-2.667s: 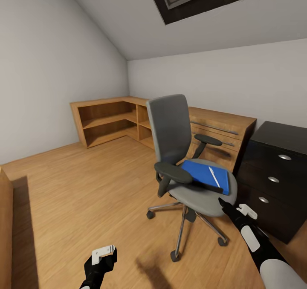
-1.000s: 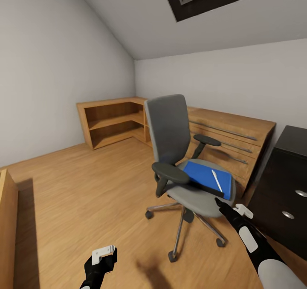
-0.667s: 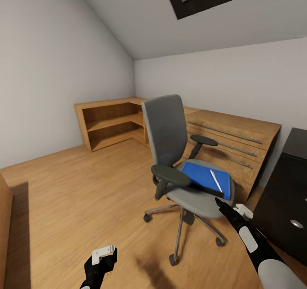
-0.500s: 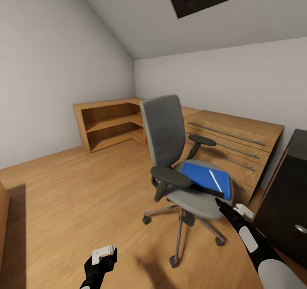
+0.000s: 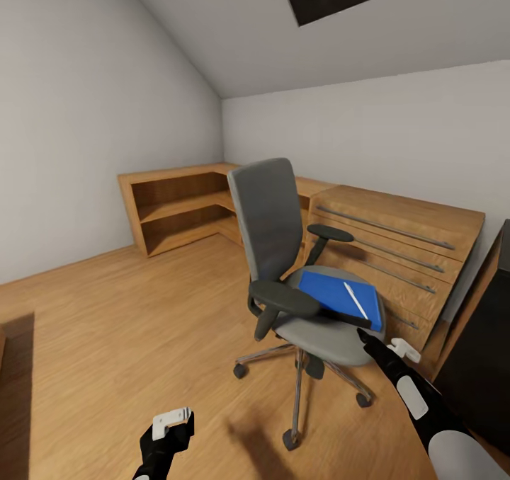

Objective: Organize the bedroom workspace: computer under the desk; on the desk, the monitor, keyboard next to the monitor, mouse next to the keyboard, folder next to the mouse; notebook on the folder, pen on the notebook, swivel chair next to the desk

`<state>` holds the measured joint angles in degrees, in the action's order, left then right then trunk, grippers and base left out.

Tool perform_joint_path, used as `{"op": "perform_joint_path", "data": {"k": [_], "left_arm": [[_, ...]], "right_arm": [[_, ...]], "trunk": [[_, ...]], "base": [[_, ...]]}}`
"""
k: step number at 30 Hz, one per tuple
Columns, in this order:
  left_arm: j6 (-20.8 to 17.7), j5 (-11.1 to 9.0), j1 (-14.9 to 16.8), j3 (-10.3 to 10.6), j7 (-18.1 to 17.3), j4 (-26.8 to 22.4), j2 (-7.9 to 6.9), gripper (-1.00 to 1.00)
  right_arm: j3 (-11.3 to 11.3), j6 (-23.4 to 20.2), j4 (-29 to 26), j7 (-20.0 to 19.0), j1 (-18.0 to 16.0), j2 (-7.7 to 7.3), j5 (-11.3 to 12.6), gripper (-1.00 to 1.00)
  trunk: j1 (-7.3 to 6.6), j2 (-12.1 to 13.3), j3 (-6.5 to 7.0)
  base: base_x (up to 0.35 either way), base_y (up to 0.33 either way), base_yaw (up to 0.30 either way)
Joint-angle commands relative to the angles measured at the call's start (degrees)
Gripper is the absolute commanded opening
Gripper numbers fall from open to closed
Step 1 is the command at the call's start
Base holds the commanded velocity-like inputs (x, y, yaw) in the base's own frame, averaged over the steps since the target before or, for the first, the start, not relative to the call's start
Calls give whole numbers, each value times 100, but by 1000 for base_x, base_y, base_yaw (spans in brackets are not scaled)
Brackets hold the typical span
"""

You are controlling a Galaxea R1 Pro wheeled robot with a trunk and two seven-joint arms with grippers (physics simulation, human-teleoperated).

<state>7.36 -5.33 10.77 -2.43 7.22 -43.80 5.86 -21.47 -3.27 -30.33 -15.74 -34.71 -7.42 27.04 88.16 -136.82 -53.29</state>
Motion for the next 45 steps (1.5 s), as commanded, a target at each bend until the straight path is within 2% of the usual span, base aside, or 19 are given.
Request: {"op": "perform_joint_path", "data": {"k": [1, 18, 31, 40, 45], "left_arm": [[20, -56, 3, -3, 0, 3, 3, 100], [20, -56, 2, 1, 9, 3, 3, 100], [20, -56, 4, 6, 12, 3, 3, 100], [28, -56, 3, 6, -7, 3, 11, 100], [29, -56, 3, 6, -5, 3, 11, 100]], "right_arm": [[-15, -34, 98, -26, 0, 3, 21, 100], [-14, -26, 98, -26, 0, 3, 21, 100], [-15, -25, 98, -26, 0, 3, 21, 100], [-15, -26, 98, -26, 0, 0, 21, 100], [-15, -26, 98, -26, 0, 1, 16, 100]], "trunk": [[0, -1, -6], [0, -1, -6], [0, -1, -6], [0, -1, -6], [-110, 199, 84]], "base": [[33, 20, 0], [3, 52, 0], [0, -169, 0], [0, -36, 0], [0, -3, 0]]}}
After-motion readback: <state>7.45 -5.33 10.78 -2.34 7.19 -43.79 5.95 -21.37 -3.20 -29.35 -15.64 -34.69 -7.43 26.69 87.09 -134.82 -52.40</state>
